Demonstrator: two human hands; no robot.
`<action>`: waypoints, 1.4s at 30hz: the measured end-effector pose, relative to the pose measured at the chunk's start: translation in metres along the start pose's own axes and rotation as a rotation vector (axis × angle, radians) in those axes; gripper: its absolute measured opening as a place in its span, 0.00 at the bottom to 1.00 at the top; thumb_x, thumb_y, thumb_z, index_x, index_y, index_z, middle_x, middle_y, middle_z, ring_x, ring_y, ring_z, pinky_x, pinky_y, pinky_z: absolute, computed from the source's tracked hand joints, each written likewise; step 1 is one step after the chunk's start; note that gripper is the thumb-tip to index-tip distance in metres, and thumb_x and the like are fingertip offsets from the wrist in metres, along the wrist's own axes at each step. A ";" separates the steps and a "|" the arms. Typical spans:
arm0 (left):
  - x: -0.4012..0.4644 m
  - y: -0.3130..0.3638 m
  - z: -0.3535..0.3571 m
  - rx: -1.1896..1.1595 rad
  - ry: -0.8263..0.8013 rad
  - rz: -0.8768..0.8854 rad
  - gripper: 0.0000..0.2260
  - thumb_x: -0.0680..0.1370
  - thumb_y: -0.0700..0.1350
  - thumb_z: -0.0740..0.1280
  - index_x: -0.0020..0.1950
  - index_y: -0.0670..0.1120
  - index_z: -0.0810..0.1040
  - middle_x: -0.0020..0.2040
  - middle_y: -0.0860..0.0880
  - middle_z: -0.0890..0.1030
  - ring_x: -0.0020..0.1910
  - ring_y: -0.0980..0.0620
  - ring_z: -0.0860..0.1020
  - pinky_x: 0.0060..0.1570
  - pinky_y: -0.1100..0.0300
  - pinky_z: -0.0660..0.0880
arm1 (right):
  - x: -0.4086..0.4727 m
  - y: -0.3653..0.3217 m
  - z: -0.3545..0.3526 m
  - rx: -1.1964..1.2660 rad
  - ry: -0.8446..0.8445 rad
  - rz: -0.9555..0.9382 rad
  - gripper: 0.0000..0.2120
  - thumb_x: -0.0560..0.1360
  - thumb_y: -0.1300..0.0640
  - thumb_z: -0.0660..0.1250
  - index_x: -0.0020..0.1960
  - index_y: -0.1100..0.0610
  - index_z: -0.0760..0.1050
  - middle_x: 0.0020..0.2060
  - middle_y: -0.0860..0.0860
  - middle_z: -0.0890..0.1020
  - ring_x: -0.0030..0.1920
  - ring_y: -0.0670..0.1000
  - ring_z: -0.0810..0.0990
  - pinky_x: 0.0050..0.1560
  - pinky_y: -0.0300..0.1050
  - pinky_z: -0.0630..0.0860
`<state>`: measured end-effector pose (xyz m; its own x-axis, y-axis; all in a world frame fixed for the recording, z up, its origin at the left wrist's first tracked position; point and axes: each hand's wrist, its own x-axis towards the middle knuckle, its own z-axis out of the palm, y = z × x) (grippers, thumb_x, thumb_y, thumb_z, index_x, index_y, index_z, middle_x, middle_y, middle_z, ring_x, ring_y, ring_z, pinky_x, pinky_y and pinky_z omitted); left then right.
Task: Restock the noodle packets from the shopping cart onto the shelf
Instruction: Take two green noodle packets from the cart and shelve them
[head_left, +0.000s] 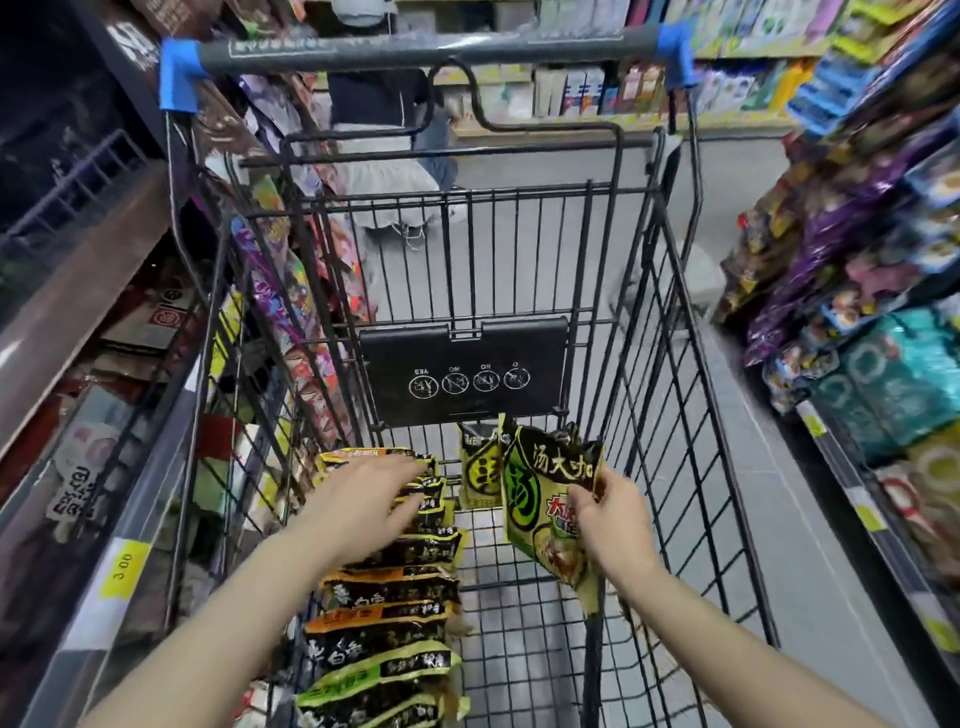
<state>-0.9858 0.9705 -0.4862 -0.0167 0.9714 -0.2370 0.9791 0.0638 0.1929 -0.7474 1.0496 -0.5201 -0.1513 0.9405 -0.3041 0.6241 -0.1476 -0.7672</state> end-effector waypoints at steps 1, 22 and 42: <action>0.006 0.002 0.005 -0.061 -0.027 -0.046 0.21 0.80 0.53 0.56 0.73 0.51 0.64 0.72 0.53 0.67 0.71 0.53 0.65 0.70 0.55 0.62 | -0.003 -0.006 -0.003 -0.002 0.000 -0.014 0.08 0.79 0.61 0.62 0.57 0.58 0.73 0.33 0.49 0.77 0.19 0.39 0.72 0.19 0.29 0.65; 0.139 0.041 0.122 -1.325 0.084 -0.868 0.34 0.74 0.35 0.68 0.76 0.41 0.55 0.72 0.38 0.65 0.69 0.40 0.66 0.66 0.47 0.65 | -0.018 -0.023 -0.067 0.001 0.140 -0.304 0.07 0.77 0.61 0.64 0.50 0.49 0.73 0.35 0.40 0.79 0.42 0.30 0.75 0.34 0.22 0.69; 0.124 0.039 0.095 -1.077 0.099 -0.523 0.08 0.68 0.46 0.76 0.43 0.47 0.82 0.37 0.50 0.85 0.40 0.50 0.83 0.46 0.54 0.80 | -0.028 -0.046 -0.077 0.083 0.228 -0.333 0.06 0.75 0.61 0.67 0.49 0.52 0.78 0.35 0.43 0.82 0.40 0.38 0.79 0.31 0.25 0.71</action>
<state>-0.9307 1.0717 -0.5986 -0.4233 0.7808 -0.4594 0.1777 0.5688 0.8030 -0.7126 1.0535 -0.4329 -0.1547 0.9835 0.0943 0.5048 0.1607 -0.8482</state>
